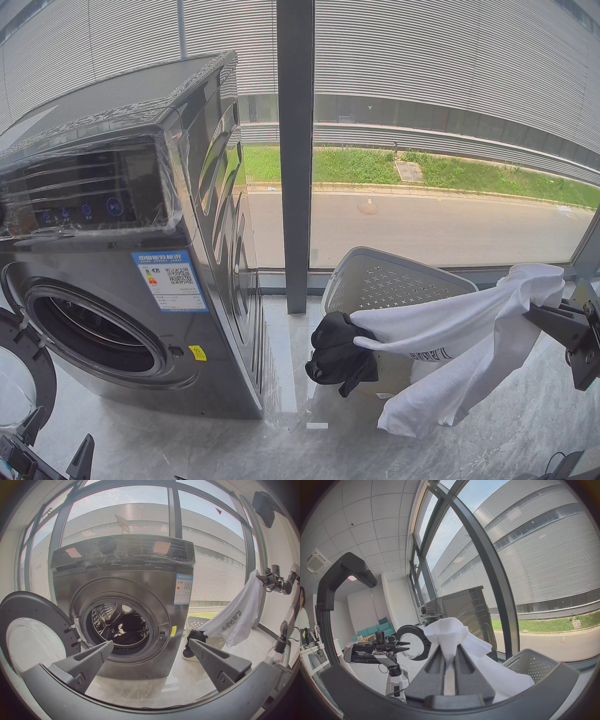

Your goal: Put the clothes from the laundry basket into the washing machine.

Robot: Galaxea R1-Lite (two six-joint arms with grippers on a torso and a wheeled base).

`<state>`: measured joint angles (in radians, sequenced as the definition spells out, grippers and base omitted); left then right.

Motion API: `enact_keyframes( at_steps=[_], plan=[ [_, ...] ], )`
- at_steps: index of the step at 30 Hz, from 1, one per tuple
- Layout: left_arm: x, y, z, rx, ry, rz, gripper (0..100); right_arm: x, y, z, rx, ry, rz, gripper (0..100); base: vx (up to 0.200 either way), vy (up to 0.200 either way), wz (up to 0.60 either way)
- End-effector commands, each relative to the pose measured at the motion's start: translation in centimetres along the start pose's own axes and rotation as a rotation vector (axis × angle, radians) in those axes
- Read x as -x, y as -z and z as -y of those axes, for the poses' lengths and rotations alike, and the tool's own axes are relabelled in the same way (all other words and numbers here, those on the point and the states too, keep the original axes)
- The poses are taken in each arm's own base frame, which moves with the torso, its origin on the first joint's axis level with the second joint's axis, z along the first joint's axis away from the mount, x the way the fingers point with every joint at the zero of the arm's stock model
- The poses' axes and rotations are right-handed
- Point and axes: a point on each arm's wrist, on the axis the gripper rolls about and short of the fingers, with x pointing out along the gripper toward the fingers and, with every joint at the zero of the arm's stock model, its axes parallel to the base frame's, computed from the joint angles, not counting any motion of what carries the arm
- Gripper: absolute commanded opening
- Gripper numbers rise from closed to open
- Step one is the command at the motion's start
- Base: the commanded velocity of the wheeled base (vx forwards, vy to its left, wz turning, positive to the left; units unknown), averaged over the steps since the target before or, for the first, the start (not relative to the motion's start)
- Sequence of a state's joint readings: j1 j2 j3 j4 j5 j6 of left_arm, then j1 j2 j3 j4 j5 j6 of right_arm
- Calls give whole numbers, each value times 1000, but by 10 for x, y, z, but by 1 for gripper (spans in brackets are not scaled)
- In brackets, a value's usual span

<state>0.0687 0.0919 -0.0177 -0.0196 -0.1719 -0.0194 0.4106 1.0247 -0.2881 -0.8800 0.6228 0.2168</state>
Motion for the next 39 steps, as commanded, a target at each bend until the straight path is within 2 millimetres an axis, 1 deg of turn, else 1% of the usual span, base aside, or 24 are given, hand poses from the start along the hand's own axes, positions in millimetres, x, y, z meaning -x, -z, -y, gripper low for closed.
enact_keyframes(
  at_steps=[1, 3, 7, 11, 12, 13, 14, 16, 17, 20, 22, 24, 27, 28, 29, 30, 31, 32, 34, 35, 36, 37, 39],
  plan=[
    [0, 0, 0, 1, 0, -2, 100, 0, -1, 0, 3, -16, 0, 0, -200, 0, 0],
    [0, 0, 0, 1, 0, -2, 100, -1, -5, -1, 9, -25, 9, 0, -200, 0, 0],
    [0, 0, 0, 1, 0, -2, 100, -4, -19, -1, 35, -32, 52, 0, -200, 0, 0],
    [0, 0, 0, 1, 0, -2, 100, -7, -38, -4, 75, -51, 106, 0, -200, 0, 0],
    [0, 0, 0, 1, 0, -2, 100, -7, -46, -6, 91, -56, 129, 0, -200, 0, 0],
    [0, 0, 0, 1, 0, -2, 100, -7, -46, -6, 91, -56, 130, 0, -200, 0, 0],
    [0, 0, 0, 1, 0, -1, 100, -6, -55, -10, 110, -71, 160, 0, -200, 0, 0],
    [0, 0, 0, 1, 0, -1, 100, -4, -58, -14, 117, -90, 176, 0, -200, 0, 0],
    [0, 0, 0, 1, 0, -2, 100, 0, -59, -20, 119, -110, 190, 0, -200, 0, 0],
    [0, 0, 0, 1, 0, -1, 100, 11, -56, -28, 91, -133, 202, 0, -200, 0, 0],
    [0, 0, 0, 0, -2, 1, 100, 14, -51, -30, 71, -132, 194, 0, -200, 0, 0],
    [0, 0, 0, 0, -7, 1, 100, 17, -38, -29, 40, -126, 162, 0, -200, 0, 0],
    [0, 0, 0, -1, -2, -2, 100, 16, -16, -24, -3, -111, 89, 0, 0, 0, 0],
    [0, 0, 0, -1, -2, -2, 100, 14, -12, -21, -14, -104, 70, 0, 0, 0, 0],
    [0, 0, 0, -1, 0, -2, 100, 10, -6, -18, -24, -95, 40, 0, 0, 0, 0],
    [0, 0, 0, 0, 0, -4, 100, 9, -4, -16, -25, -91, 32, 0, 0, 0, 0],
    [0, 0, 0, 1, 3, -4, 100, 0, 1, -9, -10, -76, -4, 0, 0, 0, 0],
    [0, 0, 0, 1, 6, -2, 100, -2, 1, -8, -5, -75, -9, 0, 0, 0, 0],
    [0, 0, 0, 1, 23, -1, 100, -16, 4, 2, 28, -69, -49, 0, 0, 0, 0],
    [1, 0, 0, 1, 30, 0, 100, -23, 2, 5, 48, -73, -53, 0, 0, 0, 0],
    [1, 0, 0, 1, 30, 0, 100, -23, 2, 5, 48, -73, -53, 0, 0, 0, 0],
    [3, 1, 0, -10, 69, 27, 100, -41, -9, 12, 100, -81, -38, 0, 0, 0, 0],
    [4, 1, 0, -19, 91, 41, 100, -51, -14, 16, 105, -90, -33, 0, 0, 0, 0]
  ],
)
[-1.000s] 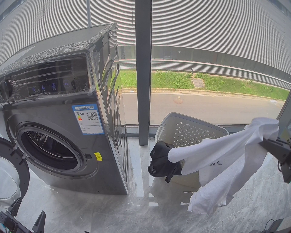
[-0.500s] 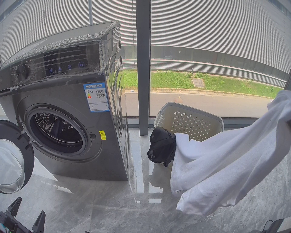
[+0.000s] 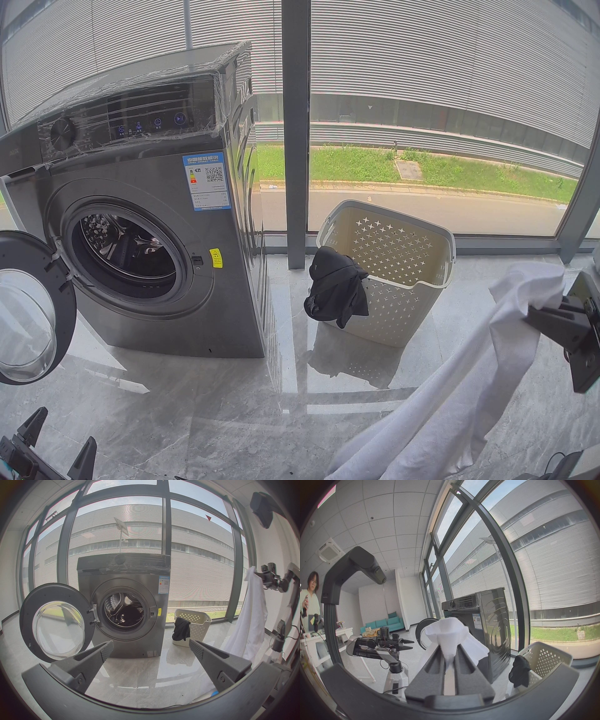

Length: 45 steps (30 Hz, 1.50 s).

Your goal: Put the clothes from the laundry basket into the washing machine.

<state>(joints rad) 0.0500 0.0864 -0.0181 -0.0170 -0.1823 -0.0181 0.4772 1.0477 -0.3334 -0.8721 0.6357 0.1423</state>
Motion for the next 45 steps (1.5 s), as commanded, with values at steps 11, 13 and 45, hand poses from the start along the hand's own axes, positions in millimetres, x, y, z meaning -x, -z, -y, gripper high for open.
enact_keyframes(
  at_steps=[11, 13, 45],
  plan=[
    [18, -148, 8, -158, 300, 301, 100, -70, 1, 35, 1, 26, -72, 0, 0, 0, 0],
    [5, -186, 10, -169, 497, 301, 100, -80, 1, 41, -4, 56, -72, 0, 0, 0, 0],
    [-229, -104, 126, -280, 1246, 26, 100, -162, -51, 82, -53, 470, 181, 0, 0, 0, 0]
  ],
)
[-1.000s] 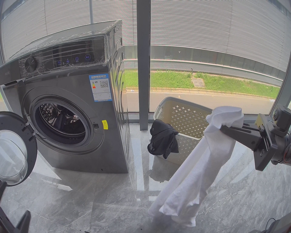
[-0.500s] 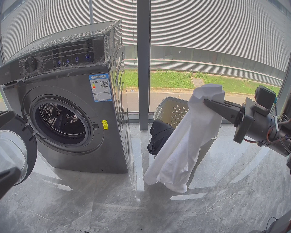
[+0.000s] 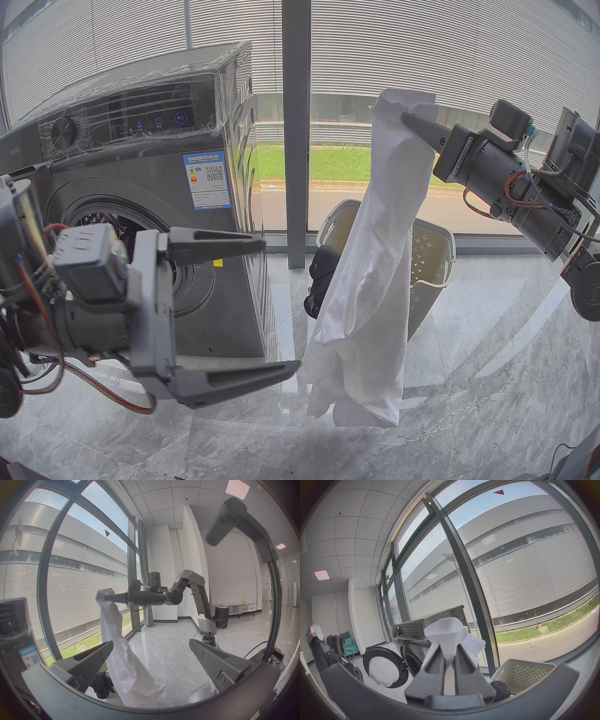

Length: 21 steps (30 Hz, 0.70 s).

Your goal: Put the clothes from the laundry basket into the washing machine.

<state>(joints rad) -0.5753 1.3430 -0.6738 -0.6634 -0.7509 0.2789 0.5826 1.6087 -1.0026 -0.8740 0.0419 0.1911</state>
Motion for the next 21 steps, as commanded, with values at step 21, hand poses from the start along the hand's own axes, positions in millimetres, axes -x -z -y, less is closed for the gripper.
enact_keyframes(
  at_steps=[21],
  plan=[
    [-61, 110, -64, 81, -112, -127, 100, 15, -15, -37, -90, -107, 38, 0, 0, 0, 0]
  ],
)
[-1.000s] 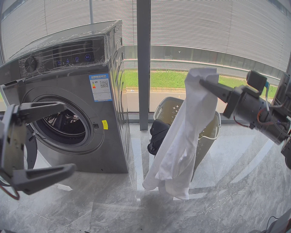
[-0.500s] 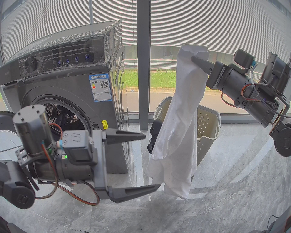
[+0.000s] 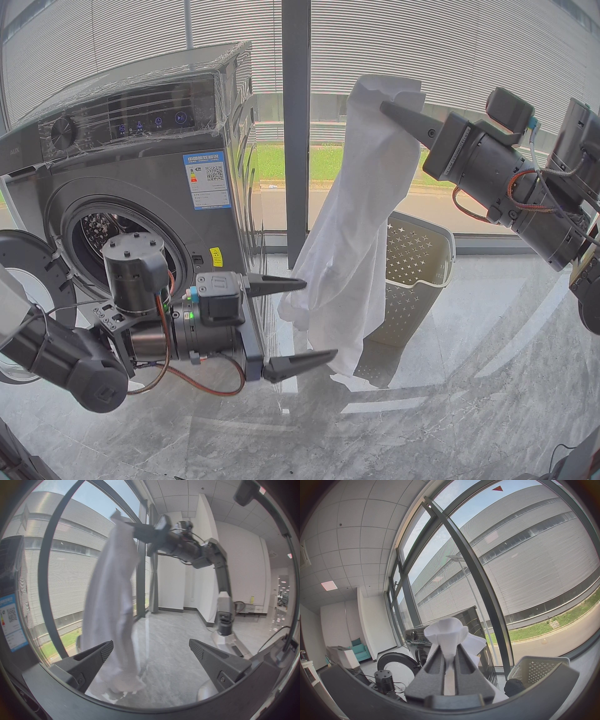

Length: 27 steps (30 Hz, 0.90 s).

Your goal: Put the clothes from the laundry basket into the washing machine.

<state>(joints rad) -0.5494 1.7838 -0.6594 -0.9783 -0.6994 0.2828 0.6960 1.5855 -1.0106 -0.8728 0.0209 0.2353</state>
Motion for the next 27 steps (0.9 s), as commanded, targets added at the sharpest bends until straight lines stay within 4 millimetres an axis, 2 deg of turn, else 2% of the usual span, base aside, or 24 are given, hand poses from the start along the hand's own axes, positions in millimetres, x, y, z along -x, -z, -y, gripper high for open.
enact_keyframes(
  at_steps=[1, 9, 27],
  plan=[
    [-2, 3, -25, -11, -74, 3, 100, 11, -10, -5, -14, -14, 22, 0, 0, 0, 0],
    [-6, 7, -28, -10, -72, 0, 100, 16, -11, -9, -17, -26, 22, 0, 0, 0, 0],
    [-20, -3, -11, -27, -7, 45, 100, 14, -11, -12, -21, -37, 22, 0, 0, 0, 0]
  ],
)
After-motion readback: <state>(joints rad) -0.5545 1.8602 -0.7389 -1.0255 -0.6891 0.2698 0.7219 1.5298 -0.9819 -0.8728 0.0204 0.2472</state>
